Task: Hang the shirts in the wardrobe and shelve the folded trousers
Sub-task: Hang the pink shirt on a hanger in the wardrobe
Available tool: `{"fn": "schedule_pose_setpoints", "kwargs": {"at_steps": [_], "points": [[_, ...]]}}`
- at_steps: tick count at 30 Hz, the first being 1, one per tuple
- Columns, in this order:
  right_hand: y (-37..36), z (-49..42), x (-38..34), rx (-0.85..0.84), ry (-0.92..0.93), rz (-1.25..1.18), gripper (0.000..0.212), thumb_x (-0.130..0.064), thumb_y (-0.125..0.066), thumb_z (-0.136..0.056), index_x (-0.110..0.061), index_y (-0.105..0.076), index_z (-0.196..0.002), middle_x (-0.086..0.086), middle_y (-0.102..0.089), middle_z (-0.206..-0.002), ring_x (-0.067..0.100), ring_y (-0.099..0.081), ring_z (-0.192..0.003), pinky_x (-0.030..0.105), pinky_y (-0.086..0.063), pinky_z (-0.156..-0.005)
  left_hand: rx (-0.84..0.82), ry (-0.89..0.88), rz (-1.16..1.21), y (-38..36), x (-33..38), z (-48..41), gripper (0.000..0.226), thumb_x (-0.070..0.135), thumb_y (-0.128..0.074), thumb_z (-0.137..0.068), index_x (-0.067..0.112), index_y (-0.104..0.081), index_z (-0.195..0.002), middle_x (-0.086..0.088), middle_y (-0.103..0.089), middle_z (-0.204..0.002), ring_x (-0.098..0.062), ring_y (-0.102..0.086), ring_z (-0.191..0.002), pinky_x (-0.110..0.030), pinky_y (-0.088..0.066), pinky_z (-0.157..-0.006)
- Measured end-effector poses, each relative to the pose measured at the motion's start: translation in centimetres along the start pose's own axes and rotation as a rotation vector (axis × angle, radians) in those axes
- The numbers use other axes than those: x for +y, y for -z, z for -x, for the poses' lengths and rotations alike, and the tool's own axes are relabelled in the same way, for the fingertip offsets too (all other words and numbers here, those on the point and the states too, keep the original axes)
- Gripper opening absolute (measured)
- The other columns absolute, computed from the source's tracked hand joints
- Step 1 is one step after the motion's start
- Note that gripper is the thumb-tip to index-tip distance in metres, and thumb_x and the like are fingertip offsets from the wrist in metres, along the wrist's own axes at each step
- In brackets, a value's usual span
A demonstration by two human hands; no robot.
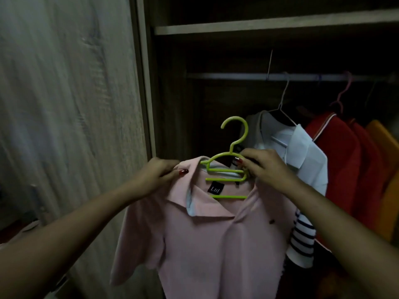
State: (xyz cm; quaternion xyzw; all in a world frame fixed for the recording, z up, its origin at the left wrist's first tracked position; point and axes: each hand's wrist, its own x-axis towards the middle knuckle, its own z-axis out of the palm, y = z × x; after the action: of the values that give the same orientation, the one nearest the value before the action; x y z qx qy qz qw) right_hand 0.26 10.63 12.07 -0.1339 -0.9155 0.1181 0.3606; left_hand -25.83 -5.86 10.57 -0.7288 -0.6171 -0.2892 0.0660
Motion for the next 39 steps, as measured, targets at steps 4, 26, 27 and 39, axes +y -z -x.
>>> {"fn": "schedule_pose_setpoints", "kwargs": {"at_steps": [4, 26, 27, 39], "points": [[1.6, -0.5, 2.1, -0.148, -0.349, 0.030, 0.026, -0.024, -0.052, -0.095, -0.006, -0.070, -0.093, 0.007, -0.065, -0.090, 0.014, -0.059, -0.085, 0.029, -0.043, -0.074, 0.060, -0.068, -0.117, 0.4, 0.2, 0.6, 0.031, 0.045, -0.039, -0.089, 0.021, -0.049, -0.071, 0.013, -0.040, -0.050, 0.005, -0.049, -0.050, -0.012, -0.029, -0.048], [-5.4, 3.0, 4.2, -0.329, -1.312, -1.155, 0.040, 0.021, -0.021, -0.080, 0.004, -0.058, -0.082, 0.020, -0.062, -0.084, 0.025, -0.063, -0.074, 0.033, -0.059, -0.052, -0.017, -0.083, -0.609, 2.2, -1.8, 5.6, 0.031, 0.037, -0.038, -0.076, 0.024, -0.062, -0.091, -0.001, -0.066, -0.068, -0.022, -0.064, -0.054, -0.023, -0.038, -0.043], [-5.8, 2.9, 4.1, -0.272, -1.352, -1.193, 0.040, 0.022, -0.022, -0.075, 0.002, -0.056, -0.084, 0.019, -0.059, -0.087, 0.025, -0.059, -0.079, 0.033, -0.058, -0.051, -0.017, -0.061, -0.602, 2.2, -2.1, 5.8, 0.033, 0.038, -0.037, -0.077, 0.025, -0.063, -0.094, -0.001, -0.067, -0.070, -0.023, -0.066, -0.057, -0.024, -0.040, -0.044], [-7.5, 2.6, 2.5, -0.455, -1.291, -1.096, 0.041, -0.031, -0.071, -0.073, -0.007, -0.058, -0.103, 0.015, -0.061, -0.097, 0.030, -0.064, -0.082, 0.046, -0.058, -0.075, 0.066, 0.127, -0.632, 1.8, -3.3, 7.1, 0.022, 0.038, -0.042, -0.076, 0.029, -0.048, -0.095, -0.006, -0.067, -0.070, -0.030, -0.067, -0.059, -0.027, -0.041, -0.045]]}}
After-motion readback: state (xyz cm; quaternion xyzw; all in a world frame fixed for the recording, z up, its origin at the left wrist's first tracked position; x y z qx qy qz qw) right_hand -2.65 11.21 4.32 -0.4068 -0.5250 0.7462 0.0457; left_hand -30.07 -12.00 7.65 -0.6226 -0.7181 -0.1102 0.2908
